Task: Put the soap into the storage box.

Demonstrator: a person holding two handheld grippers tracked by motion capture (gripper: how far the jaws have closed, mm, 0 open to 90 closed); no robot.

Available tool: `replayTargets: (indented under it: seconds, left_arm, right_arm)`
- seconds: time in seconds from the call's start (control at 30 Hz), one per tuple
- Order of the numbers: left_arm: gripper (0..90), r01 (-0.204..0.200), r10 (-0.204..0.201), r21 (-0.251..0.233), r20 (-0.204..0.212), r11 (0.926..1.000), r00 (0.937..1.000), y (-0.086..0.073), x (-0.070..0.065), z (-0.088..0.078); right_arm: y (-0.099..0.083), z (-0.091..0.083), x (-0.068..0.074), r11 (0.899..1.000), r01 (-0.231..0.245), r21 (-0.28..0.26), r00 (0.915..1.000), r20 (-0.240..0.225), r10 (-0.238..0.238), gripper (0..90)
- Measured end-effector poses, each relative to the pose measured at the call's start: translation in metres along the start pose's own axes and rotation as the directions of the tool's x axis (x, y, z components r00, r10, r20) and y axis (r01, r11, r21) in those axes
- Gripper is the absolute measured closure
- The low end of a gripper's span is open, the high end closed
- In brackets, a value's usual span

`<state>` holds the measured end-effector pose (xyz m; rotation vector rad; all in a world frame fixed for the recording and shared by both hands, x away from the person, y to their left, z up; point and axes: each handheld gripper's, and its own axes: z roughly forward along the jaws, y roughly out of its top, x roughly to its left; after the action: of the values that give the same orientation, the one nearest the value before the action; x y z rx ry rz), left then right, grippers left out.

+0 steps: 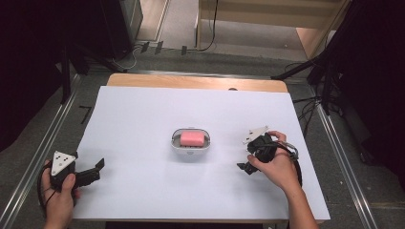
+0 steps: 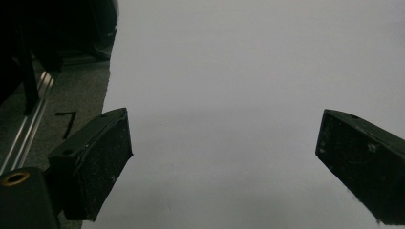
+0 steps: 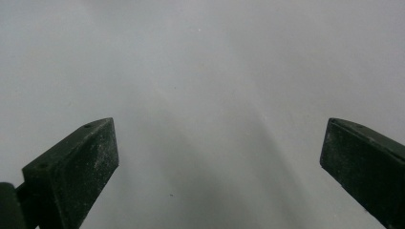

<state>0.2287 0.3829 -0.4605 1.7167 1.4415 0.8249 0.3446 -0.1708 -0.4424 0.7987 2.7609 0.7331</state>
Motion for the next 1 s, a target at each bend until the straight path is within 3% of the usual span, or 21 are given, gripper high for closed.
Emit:
replayTargets:
  seconds: [0.5, 1.0]
  left_arm:
    - [5.6, 0.0, 0.0, 0.003, -0.004, 1.0, 1.0, 0.0, 0.0, 0.0]
    - [5.6, 0.002, -0.002, 0.003, -0.006, 1.0, 1.0, 0.0, 0.0, 0.0]
  right_arm:
    - [-0.03, -0.004, -0.006, 0.995, -0.072, -0.068, 0.9973, 0.011, 0.073, 0.0]
    - [-0.056, -0.006, -0.006, 0.989, -0.105, -0.108, 0.9937, 0.029, 0.109, 0.0]
